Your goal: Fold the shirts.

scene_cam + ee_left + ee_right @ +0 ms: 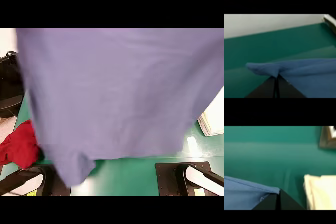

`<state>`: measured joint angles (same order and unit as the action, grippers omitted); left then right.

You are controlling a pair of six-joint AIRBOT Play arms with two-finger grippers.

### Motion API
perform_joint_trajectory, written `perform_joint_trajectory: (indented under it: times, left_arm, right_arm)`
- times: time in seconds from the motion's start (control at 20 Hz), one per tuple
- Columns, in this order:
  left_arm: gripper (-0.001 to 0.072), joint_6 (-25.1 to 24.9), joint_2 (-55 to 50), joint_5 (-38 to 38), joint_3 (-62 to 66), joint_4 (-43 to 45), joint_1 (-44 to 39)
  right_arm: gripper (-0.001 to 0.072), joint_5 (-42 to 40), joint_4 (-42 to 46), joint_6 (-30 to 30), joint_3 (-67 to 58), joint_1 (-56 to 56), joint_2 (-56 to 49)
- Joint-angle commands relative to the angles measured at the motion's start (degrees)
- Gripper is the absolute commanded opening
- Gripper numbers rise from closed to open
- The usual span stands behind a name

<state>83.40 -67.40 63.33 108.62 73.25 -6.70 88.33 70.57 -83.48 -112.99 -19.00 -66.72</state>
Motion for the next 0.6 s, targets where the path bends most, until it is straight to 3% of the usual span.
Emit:
perform_joint_trajectory:
  times: [0.0, 0.15, 0.35, 0.4, 0.45, 0.5, 0.55]
  left_arm:
    - [0.0024, 0.7, -11.7, 4.0, -6.5, -1.7, 0.1]
    - [0.0024, 0.6, -21.6, 1.7, -8.3, -1.0, 0.1]
    - [0.0027, 0.7, -26.8, -3.9, -8.3, 0.9, 0.1]
    - [0.0190, 0.6, -26.8, -4.0, -8.0, 1.6, 0.1]
    - [0.0571, 0.7, -26.8, -3.3, -7.3, 1.7, 0.5]
    - [0.0619, 1.2, -26.8, -1.0, -6.1, 1.3, 1.5]
    - [0.0619, 2.4, -26.6, 2.4, -4.4, 0.7, 3.1]
  right_arm:
    - [0.0014, -1.2, -0.2, 0.1, 10.3, 3.0, -9.0]
    - [0.0014, -7.2, 0.0, 0.6, 12.9, 7.7, -17.8]
    - [0.0018, -8.1, 0.0, -0.1, 6.4, 11.4, -28.3]
    - [0.0036, -7.6, -0.1, -0.1, 4.4, 11.8, -29.9]
    - [0.0242, -6.9, -0.2, -0.1, 2.3, 12.0, -31.0]
    - [0.0352, -5.7, -0.4, -0.1, 0.2, 12.0, -31.7]
    - [0.0347, -4.1, -0.6, 0.0, -1.5, 11.9, -31.7]
